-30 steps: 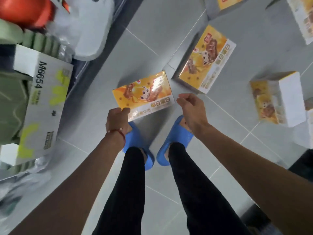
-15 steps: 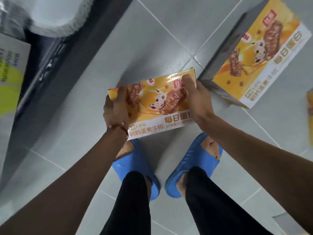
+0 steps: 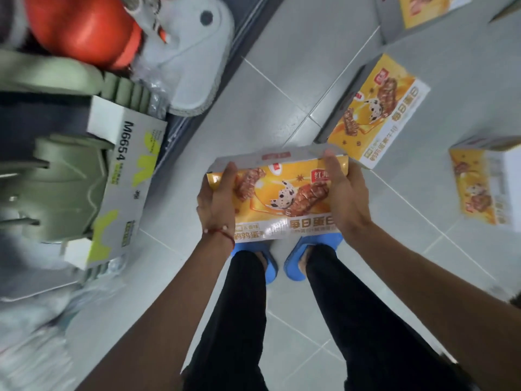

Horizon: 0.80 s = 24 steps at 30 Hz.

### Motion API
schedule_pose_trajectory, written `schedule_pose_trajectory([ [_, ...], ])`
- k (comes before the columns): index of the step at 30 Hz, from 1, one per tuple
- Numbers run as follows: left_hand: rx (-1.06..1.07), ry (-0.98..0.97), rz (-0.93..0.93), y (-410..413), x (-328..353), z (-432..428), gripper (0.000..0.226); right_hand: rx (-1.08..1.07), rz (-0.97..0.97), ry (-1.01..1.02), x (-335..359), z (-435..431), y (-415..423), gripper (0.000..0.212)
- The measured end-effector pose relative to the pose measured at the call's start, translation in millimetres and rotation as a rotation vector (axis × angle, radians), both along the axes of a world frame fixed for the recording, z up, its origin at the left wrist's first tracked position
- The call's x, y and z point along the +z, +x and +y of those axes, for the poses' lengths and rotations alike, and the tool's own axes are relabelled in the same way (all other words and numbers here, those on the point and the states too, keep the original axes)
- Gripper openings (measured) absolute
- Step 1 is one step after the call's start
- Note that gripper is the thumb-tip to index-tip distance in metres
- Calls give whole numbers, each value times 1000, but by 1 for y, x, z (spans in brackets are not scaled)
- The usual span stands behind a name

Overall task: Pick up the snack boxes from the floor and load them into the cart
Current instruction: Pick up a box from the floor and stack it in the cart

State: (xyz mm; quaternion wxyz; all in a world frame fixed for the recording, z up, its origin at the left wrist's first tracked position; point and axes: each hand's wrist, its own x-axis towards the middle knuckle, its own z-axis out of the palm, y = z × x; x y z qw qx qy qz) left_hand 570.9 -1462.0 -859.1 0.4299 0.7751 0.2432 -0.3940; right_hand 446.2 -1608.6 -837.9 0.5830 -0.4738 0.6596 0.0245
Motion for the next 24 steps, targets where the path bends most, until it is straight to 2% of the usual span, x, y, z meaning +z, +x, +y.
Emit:
schedule_pose_trajectory([
  [5,-12,-128,-19,2,105,14,47,-94,13,-16,115,15,-3,31],
  [8,42,-200,-50,-2,169,23,26,-97,-6,41,179,24,-12,40],
  [13,180,-278,-42,-33,268,38,36,-50,-96,38,273,28,-34,35],
  [17,367,-307,-83,-71,330,44,41,83,-184,-44,335,24,-50,42],
  [22,519,-358,-168,-123,397,53,32,299,-285,-118,398,17,-74,51],
  [24,567,-371,-208,-140,425,59,35,366,-332,-111,423,16,-82,57],
])
